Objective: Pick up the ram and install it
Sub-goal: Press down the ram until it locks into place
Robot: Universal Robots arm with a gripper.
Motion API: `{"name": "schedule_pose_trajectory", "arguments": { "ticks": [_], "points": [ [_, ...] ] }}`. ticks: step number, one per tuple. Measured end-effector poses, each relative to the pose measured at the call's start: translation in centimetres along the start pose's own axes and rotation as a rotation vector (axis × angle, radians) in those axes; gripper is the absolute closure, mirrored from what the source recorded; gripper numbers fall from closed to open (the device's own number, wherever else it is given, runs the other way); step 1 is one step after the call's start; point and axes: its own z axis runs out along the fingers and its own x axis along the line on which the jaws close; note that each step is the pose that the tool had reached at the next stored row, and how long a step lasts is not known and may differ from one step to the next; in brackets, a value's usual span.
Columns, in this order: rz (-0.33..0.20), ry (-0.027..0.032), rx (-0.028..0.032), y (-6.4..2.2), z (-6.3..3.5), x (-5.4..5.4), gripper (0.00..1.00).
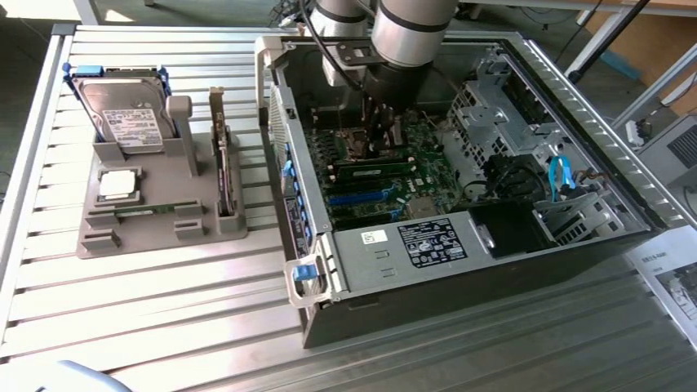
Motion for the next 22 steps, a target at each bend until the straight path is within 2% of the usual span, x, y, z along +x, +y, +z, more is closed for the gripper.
{"name": "schedule_pose_trajectory", "arguments": {
  "ticks": [6, 17, 22],
  "points": [
    [0.0, 0.0, 0.0001, 0.02, 0.0, 0.01, 0.9],
    [0.0, 0.0, 0.0013, 0.97, -0.02, 0.01, 0.9],
    [0.0, 0.0, 0.0014, 1.0, -0.02, 0.01, 0.9]
  ]
}}
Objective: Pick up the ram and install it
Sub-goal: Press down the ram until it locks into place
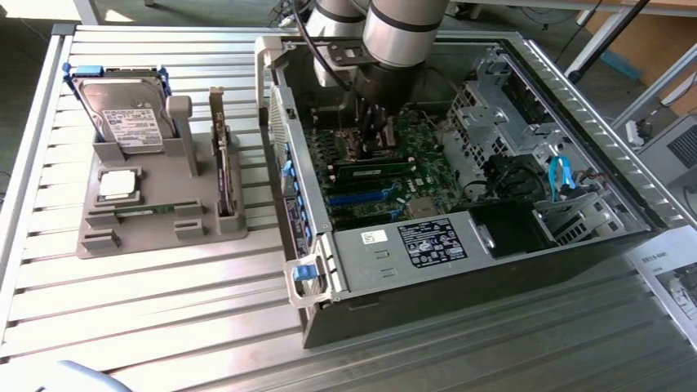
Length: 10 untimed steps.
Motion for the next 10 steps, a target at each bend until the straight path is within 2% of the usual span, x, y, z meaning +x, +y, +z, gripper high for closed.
{"name": "schedule_pose_trajectory", "arguments": {
  "ticks": [10],
  "points": [
    [0.0, 0.0, 0.0, 0.01, 0.5, 0.01, 0.9]
  ]
}}
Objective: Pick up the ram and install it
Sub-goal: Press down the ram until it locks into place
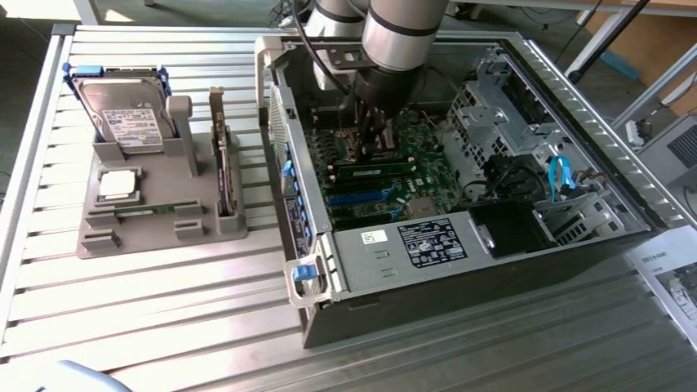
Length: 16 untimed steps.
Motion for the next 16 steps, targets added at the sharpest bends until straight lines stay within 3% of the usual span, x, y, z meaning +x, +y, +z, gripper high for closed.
{"name": "schedule_pose_trajectory", "arguments": {
  "ticks": [16],
  "points": [
    [0.0, -0.0004, 0.0003, 0.01, 0.77, 0.02, 0.9]
  ]
}}
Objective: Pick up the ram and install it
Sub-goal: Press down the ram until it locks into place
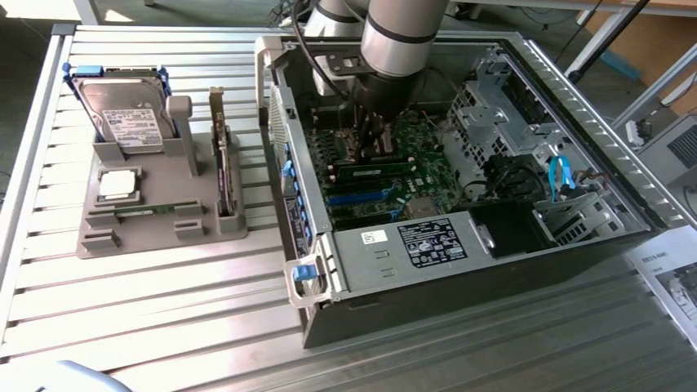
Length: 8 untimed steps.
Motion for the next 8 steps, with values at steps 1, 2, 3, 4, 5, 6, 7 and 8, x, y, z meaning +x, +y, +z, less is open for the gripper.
{"name": "schedule_pose_trajectory", "arguments": {
  "ticks": [1, 2, 3, 4, 5, 6, 7, 8],
  "points": [
    [0.0, 0.0003, -0.0002, 0.0, 0.07, 0.0, 0.9],
    [0.0, 0.0004, -0.0002, 0.01, 0.14, 0.01, 0.9],
    [0.0, 0.0003, -0.0002, 0.01, 0.23, 0.01, 0.9],
    [0.0, 0.0003, -0.0002, 0.01, 0.3, 0.01, 0.9],
    [0.0, 0.0004, -0.0003, 0.01, 0.38, 0.01, 0.9],
    [0.0, 0.0004, -0.0003, 0.01, 0.46, 0.01, 0.9],
    [0.0, 0.0004, -0.0003, 0.01, 0.53, 0.01, 0.9],
    [0.0, 0.0003, -0.0003, 0.02, 0.61, 0.02, 0.9]
  ]
}}
